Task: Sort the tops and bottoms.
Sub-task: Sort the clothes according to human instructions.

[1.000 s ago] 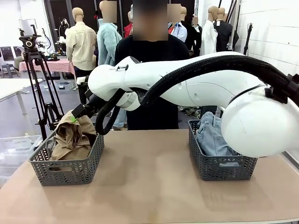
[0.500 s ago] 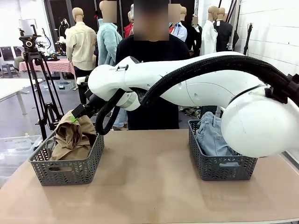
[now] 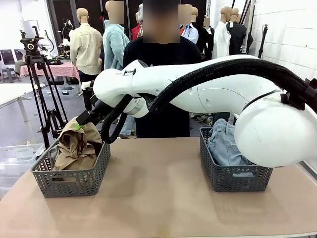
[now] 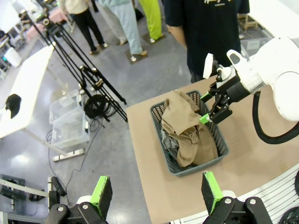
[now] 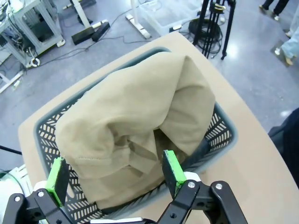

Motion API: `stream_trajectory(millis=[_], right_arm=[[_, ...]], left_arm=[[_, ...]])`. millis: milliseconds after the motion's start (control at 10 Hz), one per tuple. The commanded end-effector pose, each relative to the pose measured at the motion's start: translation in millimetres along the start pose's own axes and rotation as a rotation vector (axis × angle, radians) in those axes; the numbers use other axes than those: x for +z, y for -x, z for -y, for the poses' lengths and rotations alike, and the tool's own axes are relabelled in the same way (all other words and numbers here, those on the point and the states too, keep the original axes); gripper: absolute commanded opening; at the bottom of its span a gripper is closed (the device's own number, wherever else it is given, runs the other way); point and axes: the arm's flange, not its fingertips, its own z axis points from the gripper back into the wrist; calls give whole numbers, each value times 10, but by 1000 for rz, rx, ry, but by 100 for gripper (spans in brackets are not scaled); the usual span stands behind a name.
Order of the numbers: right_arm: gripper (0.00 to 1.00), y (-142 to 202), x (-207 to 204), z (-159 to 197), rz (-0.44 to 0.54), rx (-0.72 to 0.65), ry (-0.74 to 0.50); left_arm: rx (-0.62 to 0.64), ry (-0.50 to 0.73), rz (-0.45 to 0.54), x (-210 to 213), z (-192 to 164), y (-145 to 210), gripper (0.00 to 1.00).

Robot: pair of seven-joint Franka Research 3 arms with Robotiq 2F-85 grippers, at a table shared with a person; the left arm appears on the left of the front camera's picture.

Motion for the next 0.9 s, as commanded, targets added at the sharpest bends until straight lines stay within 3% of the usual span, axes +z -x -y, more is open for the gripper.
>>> stream_trajectory(millis=[0, 800], right_arm=[[100, -22, 17, -16, 3, 11, 12], [100, -22, 17, -16, 3, 11, 12]], left_arm=[[-2, 6, 5, 12, -12, -22, 100], [-2, 6, 5, 12, -12, -22, 100]])
